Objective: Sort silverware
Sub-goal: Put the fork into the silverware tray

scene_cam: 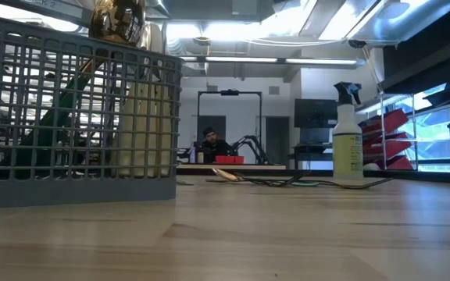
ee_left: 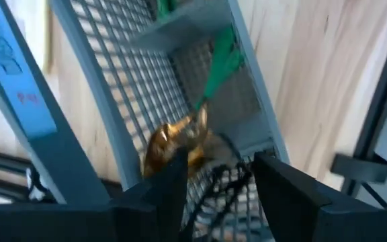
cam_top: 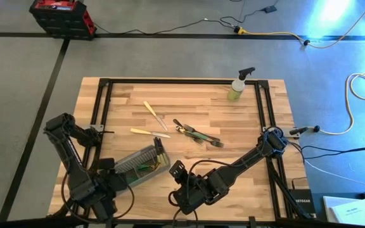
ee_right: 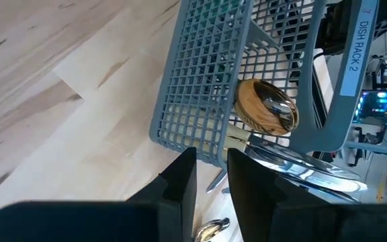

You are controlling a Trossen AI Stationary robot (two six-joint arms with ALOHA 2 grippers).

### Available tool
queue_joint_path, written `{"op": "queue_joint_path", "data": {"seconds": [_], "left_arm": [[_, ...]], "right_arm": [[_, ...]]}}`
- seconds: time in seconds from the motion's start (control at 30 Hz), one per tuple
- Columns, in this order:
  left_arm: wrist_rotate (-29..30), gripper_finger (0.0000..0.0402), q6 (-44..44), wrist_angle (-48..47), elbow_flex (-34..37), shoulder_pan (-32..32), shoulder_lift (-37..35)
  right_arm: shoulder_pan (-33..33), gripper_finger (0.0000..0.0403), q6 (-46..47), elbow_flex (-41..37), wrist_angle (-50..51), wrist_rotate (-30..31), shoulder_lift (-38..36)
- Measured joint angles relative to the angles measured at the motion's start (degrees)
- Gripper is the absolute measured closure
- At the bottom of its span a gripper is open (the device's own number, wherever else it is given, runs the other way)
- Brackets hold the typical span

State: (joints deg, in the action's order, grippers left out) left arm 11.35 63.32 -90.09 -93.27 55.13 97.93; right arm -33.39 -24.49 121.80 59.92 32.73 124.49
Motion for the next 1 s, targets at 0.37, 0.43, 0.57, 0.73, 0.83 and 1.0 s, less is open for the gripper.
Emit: {"op": "queue_joint_path", "data": {"seconds": [0.37, 0.43, 0.57, 0.73, 0.83, 1.0], "left_arm": [[-4.42, 0.0247, 2.22, 0.09, 0.0, 1.27, 0.0], [-5.87, 0.0247, 2.26, 0.07, -0.03, 1.29, 0.0], [-6.58, 0.0247, 2.22, 0.22, -3.14, 2.0, 0.0], [-1.45, 0.0247, -1.61, 3.44, -11.16, 3.84, 0.0], [6.49, 0.0247, -6.85, 4.27, -16.98, 5.03, 0.0], [35.42, 0.0247, -17.17, 4.0, -21.7, 7.2, -0.09]], "right_arm": [[0.02, 0.0337, 0.13, 0.0, 0.0, -0.31, 0.0], [0.02, 0.0337, 0.17, 0.0, 0.11, -0.31, 0.0], [0.0, 0.0337, 1.21, 0.0, 1.19, -0.56, 0.0], [0.04, 0.0342, 7.13, -0.03, 5.86, -9.82, 0.02], [0.04, 0.0361, 10.59, -1.01, 9.09, -12.05, -0.02], [1.83, 0.0399, 17.66, -6.69, 16.76, -12.23, -1.12]]}}
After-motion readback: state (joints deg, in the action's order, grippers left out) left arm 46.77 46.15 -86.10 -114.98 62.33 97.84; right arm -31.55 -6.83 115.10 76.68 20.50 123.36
